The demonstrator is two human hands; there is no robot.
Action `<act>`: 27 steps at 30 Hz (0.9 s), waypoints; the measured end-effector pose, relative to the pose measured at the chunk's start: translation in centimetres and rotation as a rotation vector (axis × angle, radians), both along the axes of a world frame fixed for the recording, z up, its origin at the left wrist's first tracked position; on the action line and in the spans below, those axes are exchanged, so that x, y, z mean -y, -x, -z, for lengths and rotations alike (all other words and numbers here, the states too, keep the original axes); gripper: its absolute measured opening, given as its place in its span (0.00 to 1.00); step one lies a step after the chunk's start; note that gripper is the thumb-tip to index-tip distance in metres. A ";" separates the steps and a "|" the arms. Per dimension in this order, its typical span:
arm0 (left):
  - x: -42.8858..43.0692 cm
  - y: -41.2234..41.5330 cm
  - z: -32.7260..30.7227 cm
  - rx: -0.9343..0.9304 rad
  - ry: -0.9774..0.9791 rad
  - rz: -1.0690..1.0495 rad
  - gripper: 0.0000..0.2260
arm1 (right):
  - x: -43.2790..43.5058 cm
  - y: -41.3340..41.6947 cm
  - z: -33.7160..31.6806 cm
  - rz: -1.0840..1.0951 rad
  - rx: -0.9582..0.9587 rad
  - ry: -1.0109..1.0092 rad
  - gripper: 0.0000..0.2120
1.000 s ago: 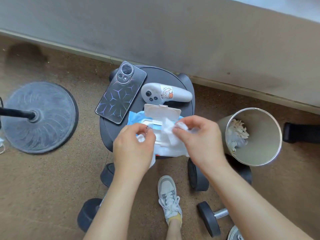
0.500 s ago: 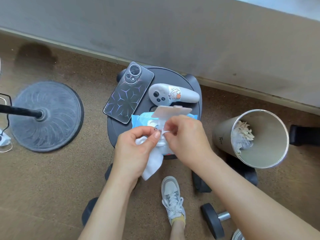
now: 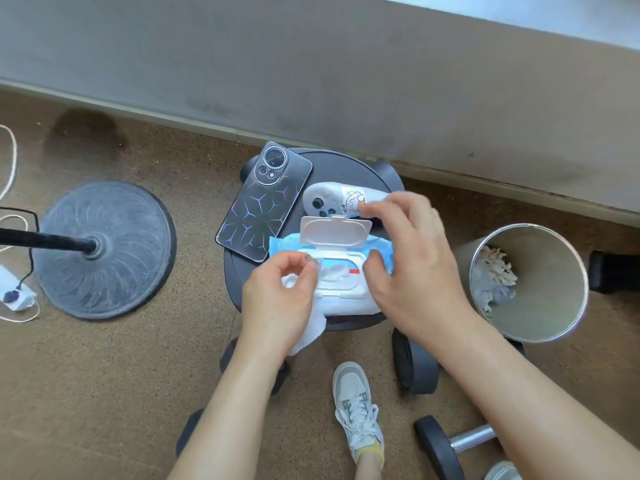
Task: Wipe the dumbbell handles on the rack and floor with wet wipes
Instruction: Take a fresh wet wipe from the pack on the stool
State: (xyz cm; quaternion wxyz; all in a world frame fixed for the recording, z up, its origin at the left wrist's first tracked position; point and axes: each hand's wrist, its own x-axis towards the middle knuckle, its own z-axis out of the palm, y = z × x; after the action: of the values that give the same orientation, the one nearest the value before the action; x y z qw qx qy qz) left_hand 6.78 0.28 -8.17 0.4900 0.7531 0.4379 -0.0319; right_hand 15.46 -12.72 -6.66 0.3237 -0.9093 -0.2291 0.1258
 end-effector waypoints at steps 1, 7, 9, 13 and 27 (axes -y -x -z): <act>0.1 0.0 -0.2 -0.052 -0.051 0.100 0.04 | 0.0 -0.6 0.0 0.007 0.030 0.027 0.26; 0.3 1.4 -0.3 -0.107 -0.180 0.628 0.21 | 0.2 1.5 1.0 -0.321 0.009 0.213 0.21; 0.0 2.1 -1.2 -0.051 0.036 0.317 0.16 | 1.2 3.2 1.5 -0.396 0.011 0.333 0.22; -0.1 4.1 -2.7 -0.021 0.395 -0.134 0.20 | 1.6 4.9 2.3 -0.497 0.010 0.553 0.27; 5.3 2.7 -11.3 0.327 0.831 -0.389 0.16 | 5.7 5.3 -8.3 0.471 -1.169 -0.619 0.12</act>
State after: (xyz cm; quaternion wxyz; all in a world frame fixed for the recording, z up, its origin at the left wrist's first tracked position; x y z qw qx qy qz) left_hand 4.12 -5.07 3.17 0.8084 0.3932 0.4380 0.0068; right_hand 10.18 -18.44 1.63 0.6564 -0.5841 0.1603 0.4497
